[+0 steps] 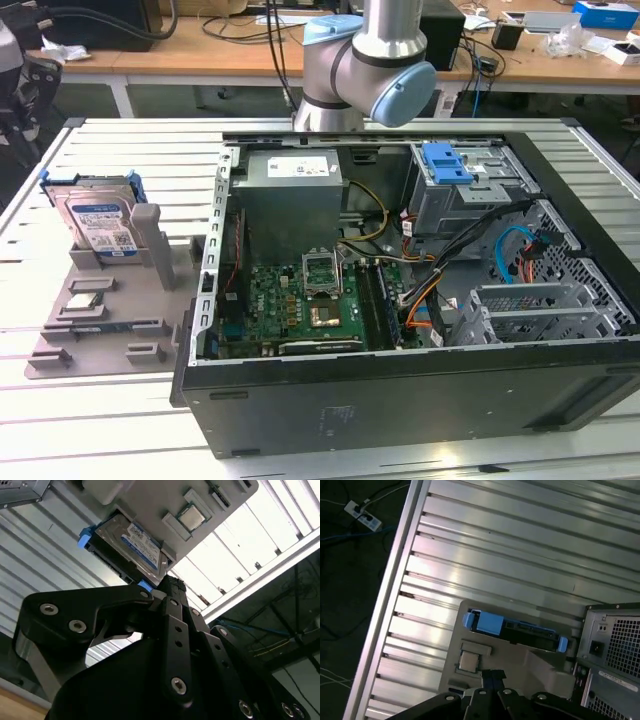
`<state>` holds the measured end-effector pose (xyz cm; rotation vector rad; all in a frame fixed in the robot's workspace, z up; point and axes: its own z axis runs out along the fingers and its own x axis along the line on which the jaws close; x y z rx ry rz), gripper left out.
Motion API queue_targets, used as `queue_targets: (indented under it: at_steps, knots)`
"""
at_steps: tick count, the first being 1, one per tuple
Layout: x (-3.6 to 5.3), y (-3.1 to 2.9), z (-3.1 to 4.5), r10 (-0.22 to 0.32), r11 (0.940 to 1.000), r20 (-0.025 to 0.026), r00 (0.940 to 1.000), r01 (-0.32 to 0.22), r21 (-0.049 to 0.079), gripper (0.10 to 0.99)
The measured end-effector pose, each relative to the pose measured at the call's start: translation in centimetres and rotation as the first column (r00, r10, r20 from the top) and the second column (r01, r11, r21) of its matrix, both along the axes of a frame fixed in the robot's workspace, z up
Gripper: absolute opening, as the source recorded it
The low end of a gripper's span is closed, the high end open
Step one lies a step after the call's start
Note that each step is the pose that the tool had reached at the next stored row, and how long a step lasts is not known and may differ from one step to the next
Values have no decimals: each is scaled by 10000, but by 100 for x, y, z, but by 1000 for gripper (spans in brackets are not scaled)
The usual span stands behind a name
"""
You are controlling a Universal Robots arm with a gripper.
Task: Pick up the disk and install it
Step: 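Pick up the disk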
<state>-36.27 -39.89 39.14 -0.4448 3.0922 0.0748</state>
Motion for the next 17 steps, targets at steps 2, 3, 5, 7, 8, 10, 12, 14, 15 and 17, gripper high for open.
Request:
queue_targets:
  at_steps: [2, 3, 5, 7, 8, 10, 12, 14, 15, 17]
  knots:
    - [0, 0, 0, 460, 9989, 0, 9989, -460, 1, 106]
    - [0, 0, 0, 757, 9971, 0, 9971, -757, 0, 106]
    - [0, 0, 0, 1077, 9942, 0, 9942, -1077, 0, 106]
    - [0, 0, 0, 1465, 9892, 0, 9892, -1465, 0, 106]
    - [0, 0, 0, 1629, 9866, 0, 9866, -1629, 0, 106]
    - [0, 0, 0, 2028, 9792, 0, 9792, -2028, 0, 106]
    - [0, 0, 0, 2772, 9608, 0, 9608, -2772, 0, 106]
    - [0, 0, 0, 3136, 9496, 0, 9496, -3136, 0, 106]
    - [0, 0, 0, 3429, 9394, 0, 9394, -3429, 0, 106]
    - [0, 0, 0, 3770, 9262, 0, 9262, -3770, 0, 106]
